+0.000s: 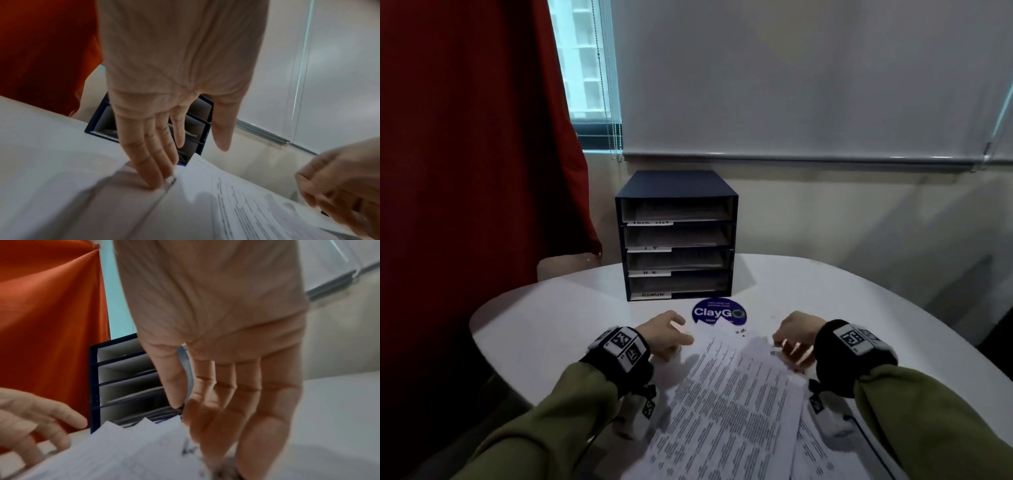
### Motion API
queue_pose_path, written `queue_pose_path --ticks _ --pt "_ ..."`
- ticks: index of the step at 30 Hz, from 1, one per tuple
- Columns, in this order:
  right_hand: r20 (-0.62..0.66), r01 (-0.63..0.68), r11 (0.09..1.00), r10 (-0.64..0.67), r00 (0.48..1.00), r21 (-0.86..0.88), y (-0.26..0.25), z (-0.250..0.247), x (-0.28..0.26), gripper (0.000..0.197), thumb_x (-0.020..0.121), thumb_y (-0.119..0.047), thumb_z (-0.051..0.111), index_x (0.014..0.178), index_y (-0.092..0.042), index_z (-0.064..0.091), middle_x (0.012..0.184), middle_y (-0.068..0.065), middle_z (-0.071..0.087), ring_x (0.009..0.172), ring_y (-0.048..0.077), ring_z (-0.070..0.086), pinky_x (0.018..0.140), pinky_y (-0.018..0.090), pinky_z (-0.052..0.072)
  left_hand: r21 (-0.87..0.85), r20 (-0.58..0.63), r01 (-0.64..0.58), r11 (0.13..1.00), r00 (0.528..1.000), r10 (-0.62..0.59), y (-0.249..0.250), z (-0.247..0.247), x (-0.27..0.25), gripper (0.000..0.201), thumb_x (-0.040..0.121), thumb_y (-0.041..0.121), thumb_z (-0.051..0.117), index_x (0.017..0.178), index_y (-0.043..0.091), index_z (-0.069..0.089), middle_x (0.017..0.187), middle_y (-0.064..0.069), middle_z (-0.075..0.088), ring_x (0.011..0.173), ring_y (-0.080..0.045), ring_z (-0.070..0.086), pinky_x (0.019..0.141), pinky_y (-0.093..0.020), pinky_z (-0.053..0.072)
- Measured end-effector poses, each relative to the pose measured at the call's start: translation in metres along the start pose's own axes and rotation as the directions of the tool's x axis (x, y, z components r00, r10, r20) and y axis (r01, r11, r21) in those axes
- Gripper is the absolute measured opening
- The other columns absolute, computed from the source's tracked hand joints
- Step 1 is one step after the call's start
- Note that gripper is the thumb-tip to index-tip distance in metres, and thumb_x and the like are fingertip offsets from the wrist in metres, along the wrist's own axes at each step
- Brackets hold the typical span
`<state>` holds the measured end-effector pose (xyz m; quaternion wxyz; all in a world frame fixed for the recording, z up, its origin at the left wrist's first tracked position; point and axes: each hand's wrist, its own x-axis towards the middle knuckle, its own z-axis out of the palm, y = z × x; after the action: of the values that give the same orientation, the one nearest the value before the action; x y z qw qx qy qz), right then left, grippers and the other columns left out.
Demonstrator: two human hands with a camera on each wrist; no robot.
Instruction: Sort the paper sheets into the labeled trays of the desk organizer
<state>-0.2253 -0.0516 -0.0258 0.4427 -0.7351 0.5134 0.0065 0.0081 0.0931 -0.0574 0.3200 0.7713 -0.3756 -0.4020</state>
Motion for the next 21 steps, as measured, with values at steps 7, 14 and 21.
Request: queue_pose_path --ticks 7,14,21 --pt "0.008 0.012 0.997 -0.012 1.000 -0.077 0.043 0.024 -0.033 0.024 0.075 0.001 0.070 0.092 -0.008 0.055 0.075 0.001 0.056 0.051 0.016 0.041 0.044 0.019 0.036 0.092 -0.122 -0.084 0.992 0.988 0.095 0.019 0.028 -0.004 0.054 0.081 0.008 0.070 0.130 0.011 0.045 0.088 -0.001 0.055 0.085 -0.021 0.055 0.074 -0.031 0.047" --pt "-0.023 -0.001 1.000 0.001 1.000 -0.010 0.041 0.026 -0.041 0.055 0.074 0.005 0.071 0.124 -0.007 0.050 0.080 0.003 0.046 0.072 0.018 0.047 0.040 0.018 0.040 0.135 -0.217 -0.243 0.961 0.939 0.268 0.011 0.027 -0.016 0.016 0.083 0.015 0.068 0.072 0.022 0.059 0.079 0.000 0.063 0.071 -0.015 0.057 0.064 -0.025 0.046" --pt "0.047 -0.030 0.979 0.021 0.999 0.202 0.041 0.006 -0.037 0.017 0.084 0.002 0.066 0.100 -0.002 0.060 0.054 0.006 0.046 0.038 0.012 0.046 0.041 0.016 0.045 -0.137 -0.178 -0.140 0.981 0.977 0.115 -0.019 -0.009 -0.035 0.023 0.084 0.011 0.068 0.066 0.014 0.053 0.071 -0.006 0.057 0.069 -0.020 0.054 0.060 -0.030 0.048"
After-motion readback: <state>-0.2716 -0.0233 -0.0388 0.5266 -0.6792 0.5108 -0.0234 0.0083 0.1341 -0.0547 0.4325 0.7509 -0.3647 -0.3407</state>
